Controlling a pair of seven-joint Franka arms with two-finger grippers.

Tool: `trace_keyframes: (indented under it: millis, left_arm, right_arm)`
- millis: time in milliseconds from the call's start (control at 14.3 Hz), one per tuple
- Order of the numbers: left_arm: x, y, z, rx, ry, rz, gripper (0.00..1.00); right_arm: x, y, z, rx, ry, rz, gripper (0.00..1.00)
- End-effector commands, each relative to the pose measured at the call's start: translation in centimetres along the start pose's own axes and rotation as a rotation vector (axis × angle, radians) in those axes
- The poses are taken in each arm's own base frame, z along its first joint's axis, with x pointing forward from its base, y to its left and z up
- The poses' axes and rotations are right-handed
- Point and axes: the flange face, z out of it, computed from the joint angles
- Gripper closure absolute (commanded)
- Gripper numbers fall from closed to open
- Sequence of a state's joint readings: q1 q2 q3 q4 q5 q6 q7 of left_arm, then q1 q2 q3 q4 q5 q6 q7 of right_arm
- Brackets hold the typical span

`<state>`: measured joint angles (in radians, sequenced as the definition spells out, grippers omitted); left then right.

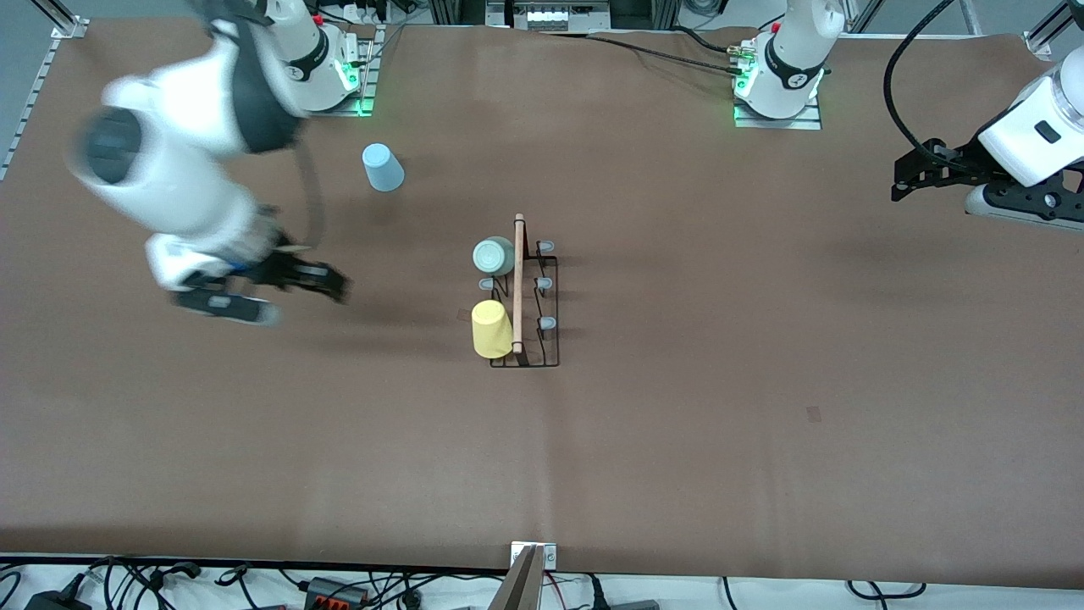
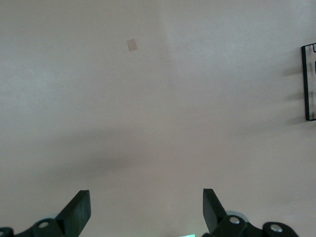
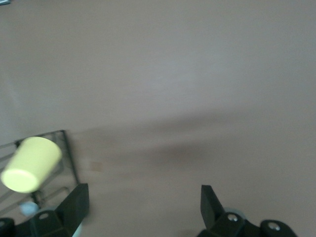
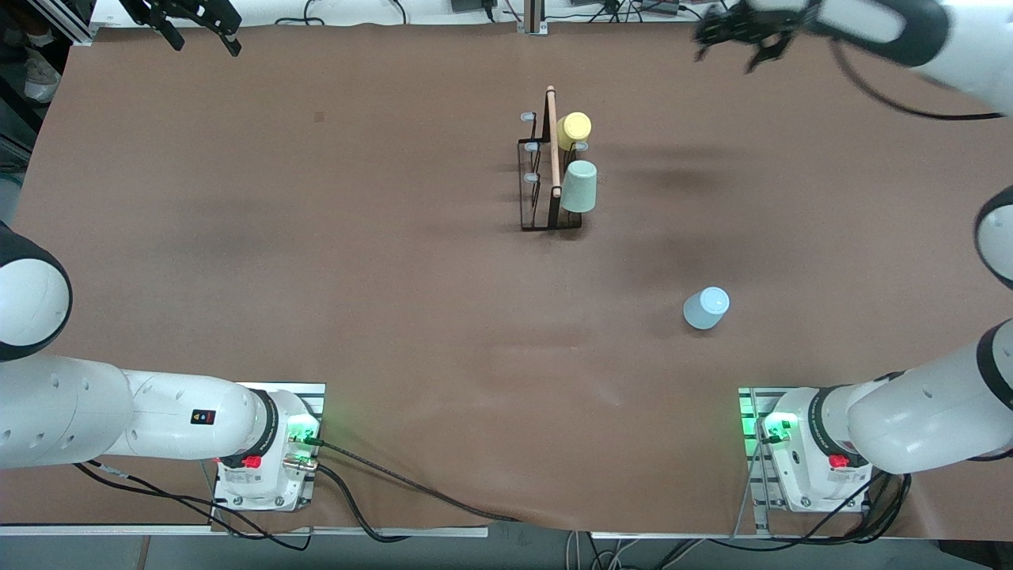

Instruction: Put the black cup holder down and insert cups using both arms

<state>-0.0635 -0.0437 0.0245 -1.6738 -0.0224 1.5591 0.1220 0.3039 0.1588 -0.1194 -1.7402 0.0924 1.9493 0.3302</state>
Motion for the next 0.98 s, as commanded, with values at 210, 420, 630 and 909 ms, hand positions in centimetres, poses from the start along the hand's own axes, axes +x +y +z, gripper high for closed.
trace_keyframes:
  millis: [210, 420, 630, 909]
  left_arm:
    - [0.3, 0.0, -0.5, -0.032, -0.003, -0.005, 0.00]
    - [0.3, 0.0, -0.5, -0.032, -0.003, -0.005, 0.00]
    - [0.3, 0.1, -0.6, -0.032, -0.002, -0.003, 0.00]
    - [0.4, 0.1, -0.5, -0.032, -0.003, -0.003, 0.00]
  right_arm:
    - [1.3, 16.2, -12.0, -0.025, -0.036, 0.007, 0.00]
    - [0.6, 17.9, -15.8, -0.127, -0.012, 0.014, 0.00]
    - [-0.9, 17.6, -15.5, -0.125, -0.096, 0.027, 0.00]
    - [-1.1, 17.3, -15.6, -0.114, -0.090, 0.011, 0.00]
